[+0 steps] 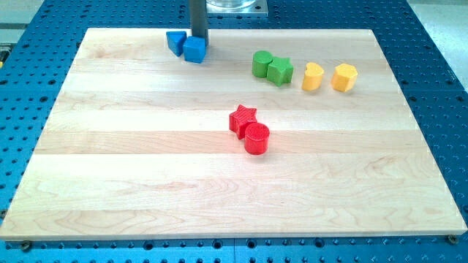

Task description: Separate the green blocks from each other

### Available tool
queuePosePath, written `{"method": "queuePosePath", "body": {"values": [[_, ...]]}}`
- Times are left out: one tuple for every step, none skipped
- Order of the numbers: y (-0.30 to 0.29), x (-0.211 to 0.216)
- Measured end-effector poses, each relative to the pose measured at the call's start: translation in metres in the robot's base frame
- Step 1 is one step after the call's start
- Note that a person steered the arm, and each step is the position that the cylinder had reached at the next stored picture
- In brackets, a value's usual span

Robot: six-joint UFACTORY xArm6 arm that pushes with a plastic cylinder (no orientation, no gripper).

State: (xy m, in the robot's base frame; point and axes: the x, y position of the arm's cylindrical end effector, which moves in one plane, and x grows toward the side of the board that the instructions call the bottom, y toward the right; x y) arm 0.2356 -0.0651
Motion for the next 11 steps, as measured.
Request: {"method": "queuePosePath", "body": {"values": [[0.037, 0.025], [-0.007, 0.03], [-0.028, 0.03], [0.019, 0.027], [0.131, 0.025], [0.188, 0.037], [0.197, 0.07], [0.148, 0.081], [0.092, 0.086], [0.161, 0.104], [0.151, 0.136]]}}
